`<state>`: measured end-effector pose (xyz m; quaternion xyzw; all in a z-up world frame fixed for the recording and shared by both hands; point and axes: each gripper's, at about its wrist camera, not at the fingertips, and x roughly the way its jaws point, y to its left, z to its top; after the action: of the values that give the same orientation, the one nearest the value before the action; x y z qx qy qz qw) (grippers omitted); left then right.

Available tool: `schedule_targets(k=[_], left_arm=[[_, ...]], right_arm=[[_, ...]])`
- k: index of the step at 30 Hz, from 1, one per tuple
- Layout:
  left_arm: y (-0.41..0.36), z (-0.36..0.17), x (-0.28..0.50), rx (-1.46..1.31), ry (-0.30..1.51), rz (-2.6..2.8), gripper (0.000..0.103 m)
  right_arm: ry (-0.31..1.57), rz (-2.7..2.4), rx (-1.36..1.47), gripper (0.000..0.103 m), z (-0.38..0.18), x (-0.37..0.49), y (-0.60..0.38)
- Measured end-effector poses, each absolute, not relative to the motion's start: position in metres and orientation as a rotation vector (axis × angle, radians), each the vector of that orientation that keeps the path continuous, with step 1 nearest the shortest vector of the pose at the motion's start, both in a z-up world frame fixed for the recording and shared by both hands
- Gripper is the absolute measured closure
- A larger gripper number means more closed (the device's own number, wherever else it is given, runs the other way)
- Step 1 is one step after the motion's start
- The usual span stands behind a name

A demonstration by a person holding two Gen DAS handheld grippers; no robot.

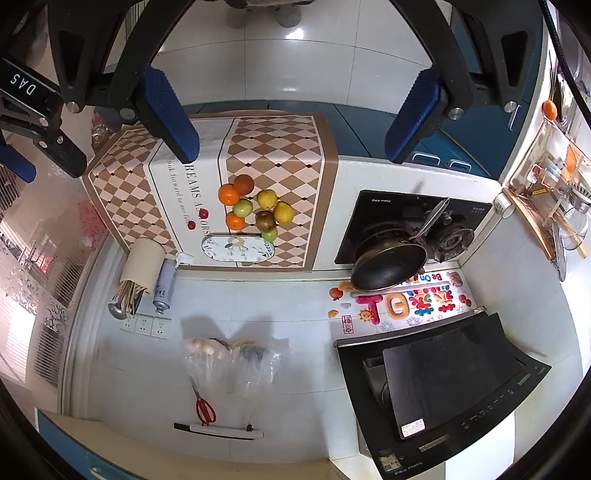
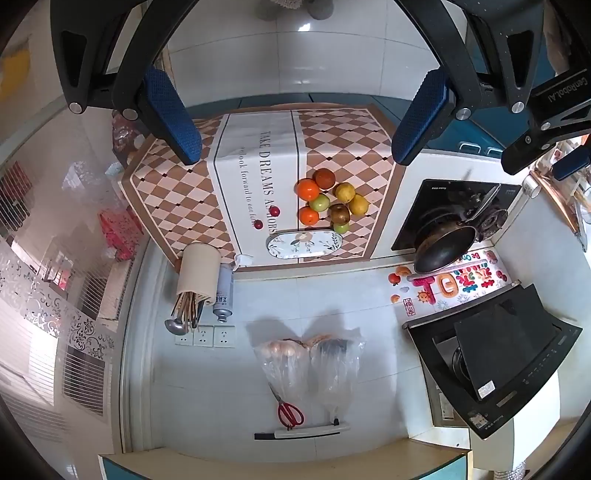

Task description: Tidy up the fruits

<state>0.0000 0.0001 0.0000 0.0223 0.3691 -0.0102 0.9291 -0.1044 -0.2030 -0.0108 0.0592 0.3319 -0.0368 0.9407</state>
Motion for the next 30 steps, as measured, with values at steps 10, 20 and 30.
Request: schedule_targets(k=[10,20,30], left_arm=[[-0.0001,-0.0001,0.0003,0.049,0.760,-0.019,0.000],[-0.0001,0.0000,0.0002,0.049,0.755,-0.018,0.000],[-0.0006,0.0000,0.0007,0.047,0.753,-0.018,0.000]], right_arm=[[0.672,-0.075,0.122,0.000,-0.0107,-0.1048,-0.2041],[0.669,-0.076,0.112,0.000,-0.0088,-0.1052,-0.2008],[0.672,-0.069,0.116,0.000,-0.0055,-0.1026,-0.2018]])
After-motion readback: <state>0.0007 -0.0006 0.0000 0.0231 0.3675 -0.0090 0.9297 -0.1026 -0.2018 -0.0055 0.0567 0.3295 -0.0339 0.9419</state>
